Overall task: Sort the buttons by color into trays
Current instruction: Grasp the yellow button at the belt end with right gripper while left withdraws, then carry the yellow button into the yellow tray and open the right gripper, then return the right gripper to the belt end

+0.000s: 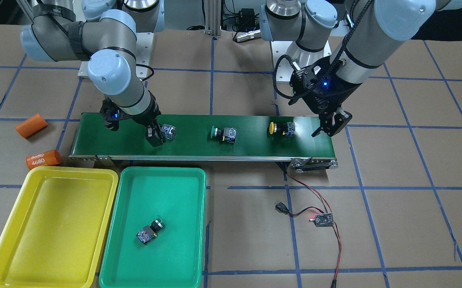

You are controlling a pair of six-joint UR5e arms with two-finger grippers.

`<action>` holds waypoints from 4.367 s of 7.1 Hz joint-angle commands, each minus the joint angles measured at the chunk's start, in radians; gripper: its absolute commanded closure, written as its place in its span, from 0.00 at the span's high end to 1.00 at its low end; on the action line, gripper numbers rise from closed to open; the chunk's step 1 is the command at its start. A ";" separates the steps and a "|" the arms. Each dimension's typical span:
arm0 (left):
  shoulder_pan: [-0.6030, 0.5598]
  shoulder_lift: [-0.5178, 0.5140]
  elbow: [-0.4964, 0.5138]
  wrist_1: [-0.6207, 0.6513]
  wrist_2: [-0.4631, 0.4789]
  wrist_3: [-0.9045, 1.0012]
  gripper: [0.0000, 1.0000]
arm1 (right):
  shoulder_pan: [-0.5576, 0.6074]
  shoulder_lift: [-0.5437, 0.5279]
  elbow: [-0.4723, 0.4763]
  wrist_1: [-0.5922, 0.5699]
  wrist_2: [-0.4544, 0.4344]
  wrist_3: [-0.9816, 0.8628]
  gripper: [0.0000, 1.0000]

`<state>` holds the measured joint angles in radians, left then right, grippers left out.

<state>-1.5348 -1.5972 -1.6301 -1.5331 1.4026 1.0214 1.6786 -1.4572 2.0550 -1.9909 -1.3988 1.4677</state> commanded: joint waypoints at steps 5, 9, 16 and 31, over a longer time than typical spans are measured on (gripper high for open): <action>-0.007 0.033 0.019 0.002 0.124 -0.778 1.00 | 0.000 0.001 0.034 -0.022 -0.029 -0.029 0.28; -0.007 0.051 0.018 0.134 0.138 -1.084 1.00 | -0.033 -0.006 -0.039 -0.028 -0.146 -0.127 0.00; 0.001 0.075 -0.010 0.145 0.171 -1.035 1.00 | -0.217 0.282 -0.369 -0.117 -0.154 -0.489 0.00; 0.013 0.074 -0.008 0.149 0.167 -1.035 1.00 | -0.082 -0.149 -0.065 0.124 -0.147 -0.035 1.00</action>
<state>-1.5217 -1.5227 -1.6384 -1.3833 1.5699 -0.0138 1.5953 -1.5944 1.9681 -1.8273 -1.5484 1.3968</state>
